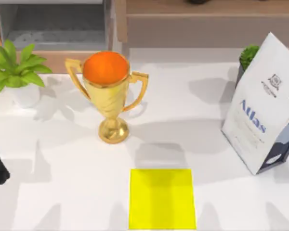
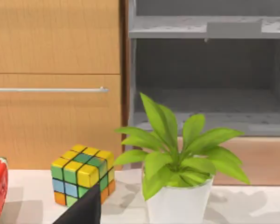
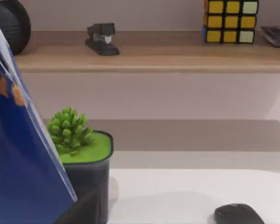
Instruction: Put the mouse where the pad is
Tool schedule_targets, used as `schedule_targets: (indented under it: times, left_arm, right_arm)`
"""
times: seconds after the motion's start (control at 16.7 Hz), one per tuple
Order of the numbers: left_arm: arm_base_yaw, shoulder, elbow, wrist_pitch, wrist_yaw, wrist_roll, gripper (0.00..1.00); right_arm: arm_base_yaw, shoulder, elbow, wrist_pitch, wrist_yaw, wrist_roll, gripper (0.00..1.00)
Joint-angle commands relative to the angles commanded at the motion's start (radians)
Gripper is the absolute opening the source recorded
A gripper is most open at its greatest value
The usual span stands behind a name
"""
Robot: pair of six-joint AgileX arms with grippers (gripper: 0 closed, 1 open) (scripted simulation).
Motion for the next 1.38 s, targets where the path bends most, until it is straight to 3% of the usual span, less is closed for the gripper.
schedule_targets:
  times: [0.3,0.54,1.38]
  left_arm:
    - [0.0,0.0,0.0,0.0,0.0,0.0,1.0]
    - [0.0,0.0,0.0,0.0,0.0,0.0,1.0]
    - [0.0,0.0,0.0,0.0,0.0,0.0,1.0]
  right_arm:
    - [-0.016,0.059,0.055,-0.048,0.007,0.001,1.0]
    - [-0.061,0.286,0.259,-0.203,0.019,-0.01,1.0]
    - [-0.167,1.684,1.558,-0.999,-0.037,-0.269,1.0]
